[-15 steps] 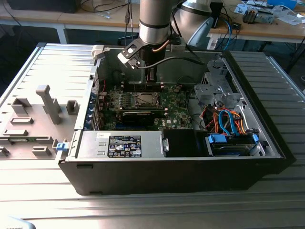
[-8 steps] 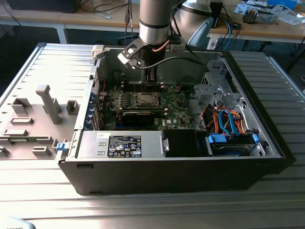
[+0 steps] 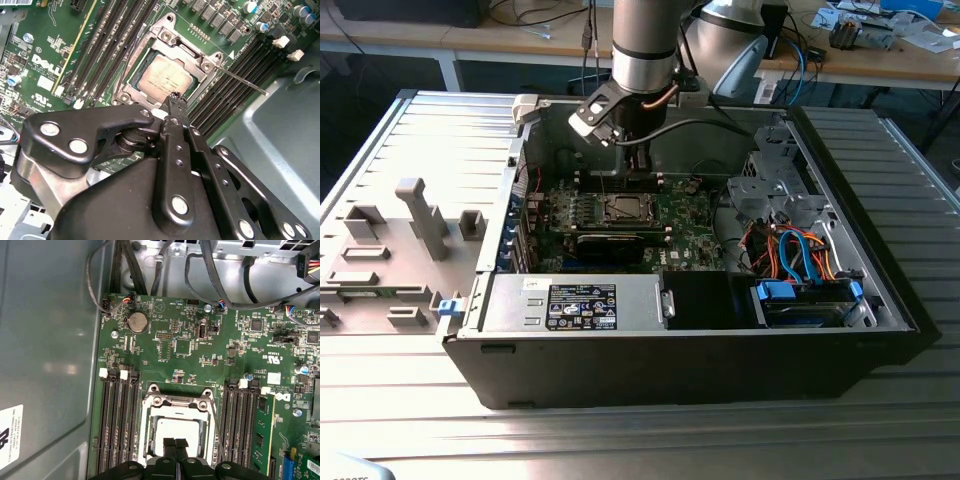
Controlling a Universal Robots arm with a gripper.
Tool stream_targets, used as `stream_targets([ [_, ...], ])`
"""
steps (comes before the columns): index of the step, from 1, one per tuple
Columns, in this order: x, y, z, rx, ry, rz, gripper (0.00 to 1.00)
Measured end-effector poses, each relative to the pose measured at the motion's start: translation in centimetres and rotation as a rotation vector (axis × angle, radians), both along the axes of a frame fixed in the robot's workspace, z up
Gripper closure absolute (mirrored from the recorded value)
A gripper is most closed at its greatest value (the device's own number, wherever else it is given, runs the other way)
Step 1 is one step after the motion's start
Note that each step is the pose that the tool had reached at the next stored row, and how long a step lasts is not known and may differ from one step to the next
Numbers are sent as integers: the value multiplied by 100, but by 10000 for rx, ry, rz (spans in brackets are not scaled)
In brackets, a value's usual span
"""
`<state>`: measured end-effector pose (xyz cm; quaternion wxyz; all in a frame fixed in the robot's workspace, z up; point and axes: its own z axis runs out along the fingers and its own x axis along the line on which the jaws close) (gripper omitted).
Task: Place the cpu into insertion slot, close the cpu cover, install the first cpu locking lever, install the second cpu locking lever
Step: 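Install the first cpu locking lever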
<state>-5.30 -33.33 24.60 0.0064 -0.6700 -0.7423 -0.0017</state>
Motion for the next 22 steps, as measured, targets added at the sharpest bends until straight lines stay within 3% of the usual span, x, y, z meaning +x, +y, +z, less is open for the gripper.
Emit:
stream_targets([
  [22,0,0,0,0,0,667,89],
])
